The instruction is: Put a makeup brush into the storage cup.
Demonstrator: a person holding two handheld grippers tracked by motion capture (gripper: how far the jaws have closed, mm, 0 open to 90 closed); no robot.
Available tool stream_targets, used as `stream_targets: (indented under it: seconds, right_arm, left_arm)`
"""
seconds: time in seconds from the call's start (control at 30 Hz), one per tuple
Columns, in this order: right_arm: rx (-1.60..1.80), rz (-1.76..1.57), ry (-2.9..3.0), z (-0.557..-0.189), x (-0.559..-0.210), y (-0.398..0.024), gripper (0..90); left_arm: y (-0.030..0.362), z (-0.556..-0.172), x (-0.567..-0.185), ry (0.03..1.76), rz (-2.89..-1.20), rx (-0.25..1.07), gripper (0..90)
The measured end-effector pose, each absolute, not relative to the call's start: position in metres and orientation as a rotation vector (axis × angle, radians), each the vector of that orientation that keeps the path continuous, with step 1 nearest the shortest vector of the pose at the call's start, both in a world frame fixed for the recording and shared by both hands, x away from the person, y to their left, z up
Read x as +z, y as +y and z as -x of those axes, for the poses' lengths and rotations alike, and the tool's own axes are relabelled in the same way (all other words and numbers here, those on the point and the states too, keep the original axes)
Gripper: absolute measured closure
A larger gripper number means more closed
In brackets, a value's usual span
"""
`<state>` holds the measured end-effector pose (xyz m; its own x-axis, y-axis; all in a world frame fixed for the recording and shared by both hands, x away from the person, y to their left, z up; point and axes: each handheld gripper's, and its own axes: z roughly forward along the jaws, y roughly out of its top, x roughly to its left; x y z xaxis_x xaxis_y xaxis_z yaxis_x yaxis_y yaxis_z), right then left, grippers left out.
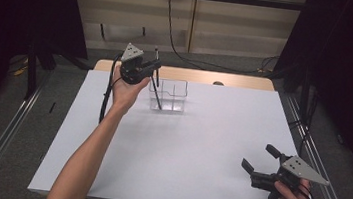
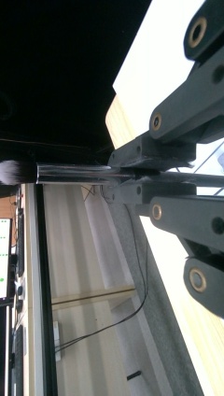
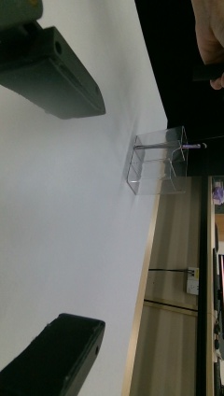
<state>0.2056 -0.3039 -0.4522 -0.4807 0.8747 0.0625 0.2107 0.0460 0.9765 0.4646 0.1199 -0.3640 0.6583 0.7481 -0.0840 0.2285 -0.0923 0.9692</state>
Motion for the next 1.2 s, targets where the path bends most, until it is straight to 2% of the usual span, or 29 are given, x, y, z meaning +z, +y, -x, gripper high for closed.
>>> stream_targets:
  seconds: [1.2]
  right_arm:
    - [1.474,-1.091,1.755,-0.207,-0.452,-0.303,0.1]
  left_arm:
    - [0.12,-0.465,-0.397,0.853,-1.707,0.518,83.2]
